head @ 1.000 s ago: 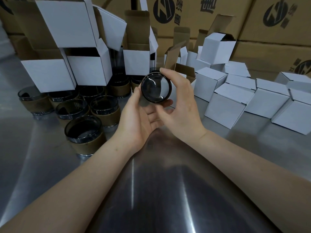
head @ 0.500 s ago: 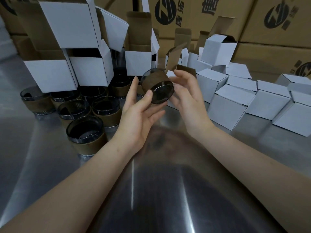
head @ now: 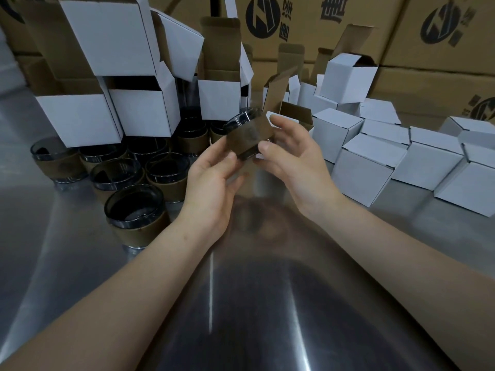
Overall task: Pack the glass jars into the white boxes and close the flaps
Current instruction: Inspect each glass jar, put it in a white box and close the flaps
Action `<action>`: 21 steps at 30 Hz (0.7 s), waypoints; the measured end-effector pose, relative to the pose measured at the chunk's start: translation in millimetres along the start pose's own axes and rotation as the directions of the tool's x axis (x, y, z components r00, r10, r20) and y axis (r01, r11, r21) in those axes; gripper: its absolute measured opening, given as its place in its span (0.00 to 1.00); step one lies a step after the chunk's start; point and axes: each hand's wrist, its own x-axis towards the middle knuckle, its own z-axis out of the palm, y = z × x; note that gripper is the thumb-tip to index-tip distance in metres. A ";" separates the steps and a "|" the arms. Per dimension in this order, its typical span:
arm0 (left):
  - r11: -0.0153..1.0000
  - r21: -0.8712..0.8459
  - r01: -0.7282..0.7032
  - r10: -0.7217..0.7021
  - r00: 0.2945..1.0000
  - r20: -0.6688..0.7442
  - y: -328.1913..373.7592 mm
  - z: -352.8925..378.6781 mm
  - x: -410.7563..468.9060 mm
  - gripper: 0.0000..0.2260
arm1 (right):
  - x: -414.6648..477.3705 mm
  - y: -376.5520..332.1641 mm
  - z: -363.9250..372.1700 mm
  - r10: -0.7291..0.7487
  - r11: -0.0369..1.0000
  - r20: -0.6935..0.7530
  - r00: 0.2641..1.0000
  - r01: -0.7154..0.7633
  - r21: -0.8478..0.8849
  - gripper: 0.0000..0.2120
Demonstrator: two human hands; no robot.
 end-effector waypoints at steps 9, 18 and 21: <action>0.999 -0.036 0.014 -0.012 0.999 0.040 -1.4 0.3 0.6 0.14 | -6.0 4.7 3.5 -0.277 0.854 0.015 0.961 0.253 -0.456 0.34; 0.998 -0.051 0.020 -0.014 0.995 0.102 0.5 8.0 -6.4 0.18 | -10.4 5.6 7.0 -0.400 0.758 0.113 0.909 0.398 -0.518 0.27; 0.988 -0.146 0.050 -0.047 0.999 0.019 4.0 6.1 -3.6 0.23 | -11.5 1.5 8.0 -0.408 0.794 0.141 0.902 0.427 -0.433 0.21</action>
